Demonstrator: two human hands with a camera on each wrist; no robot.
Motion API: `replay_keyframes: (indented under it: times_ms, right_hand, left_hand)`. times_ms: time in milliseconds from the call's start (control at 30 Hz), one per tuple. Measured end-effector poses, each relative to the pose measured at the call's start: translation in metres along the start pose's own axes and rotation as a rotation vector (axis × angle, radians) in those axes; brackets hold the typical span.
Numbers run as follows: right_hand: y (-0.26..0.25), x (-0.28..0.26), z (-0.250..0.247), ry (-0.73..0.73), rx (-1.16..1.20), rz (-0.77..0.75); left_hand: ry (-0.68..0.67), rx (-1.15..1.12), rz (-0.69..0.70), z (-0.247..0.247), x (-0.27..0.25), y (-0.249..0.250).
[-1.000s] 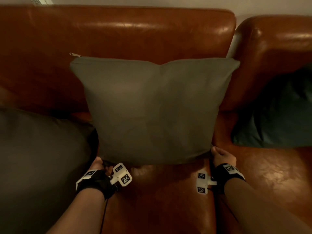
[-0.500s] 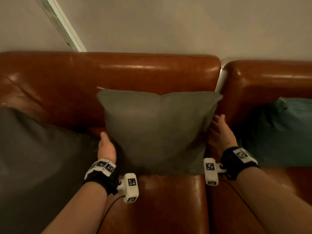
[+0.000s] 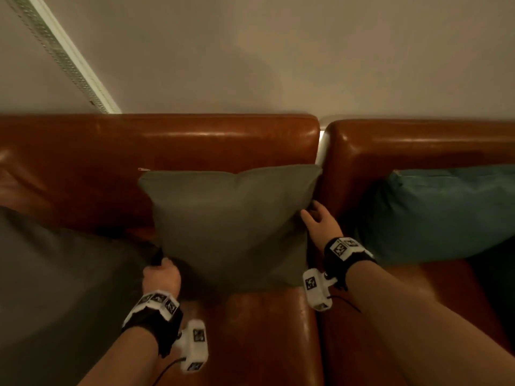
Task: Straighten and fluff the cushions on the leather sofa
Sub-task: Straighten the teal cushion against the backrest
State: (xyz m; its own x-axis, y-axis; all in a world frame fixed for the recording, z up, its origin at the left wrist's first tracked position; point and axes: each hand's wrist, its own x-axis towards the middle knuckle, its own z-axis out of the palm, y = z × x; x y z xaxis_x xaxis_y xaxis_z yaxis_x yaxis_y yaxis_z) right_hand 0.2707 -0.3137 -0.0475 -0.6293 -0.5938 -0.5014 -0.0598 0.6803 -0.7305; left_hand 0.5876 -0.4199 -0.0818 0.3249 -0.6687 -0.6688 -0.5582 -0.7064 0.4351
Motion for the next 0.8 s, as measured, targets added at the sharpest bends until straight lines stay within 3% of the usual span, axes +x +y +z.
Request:
replay_keyframes:
  times_ms: [67, 167, 267, 400, 500, 633, 733, 800]
  right_hand:
    - [0.019, -0.013, -0.009, -0.052, -0.141, 0.012]
    - [0.051, -0.043, -0.041, -0.165, -0.211, 0.101]
    - [0.078, -0.060, -0.103, -0.090, -0.274, 0.200]
    - [0.110, -0.038, -0.230, 0.262, -0.288, 0.210]
    - [0.116, -0.014, -0.320, 0.447, -0.108, 0.202]
    - [0.144, 0.046, -0.427, 0.529, 0.010, 0.183]
    - [0.201, 0.117, -0.485, 0.487, 0.017, 0.217]
    - [0.190, 0.122, -0.488, 0.413, 0.027, 0.231]
  left_hand:
    - [-0.178, 0.259, 0.099, 0.016, -0.008, -0.034]
    - [-0.420, 0.603, 0.355, 0.047, -0.026, -0.069]
    - [-0.627, 0.553, 0.523, 0.079, -0.086, -0.051]
    - [-0.783, 0.275, 0.699, 0.134, -0.161, 0.017]
    - [-0.770, 0.189, 0.809, 0.189, -0.208, 0.069]
    - [-0.676, 0.185, 0.807, 0.259, -0.252, 0.121]
    - [-0.664, 0.079, 0.756, 0.309, -0.272, 0.138]
    - [-0.642, -0.028, 0.719, 0.338, -0.284, 0.140]
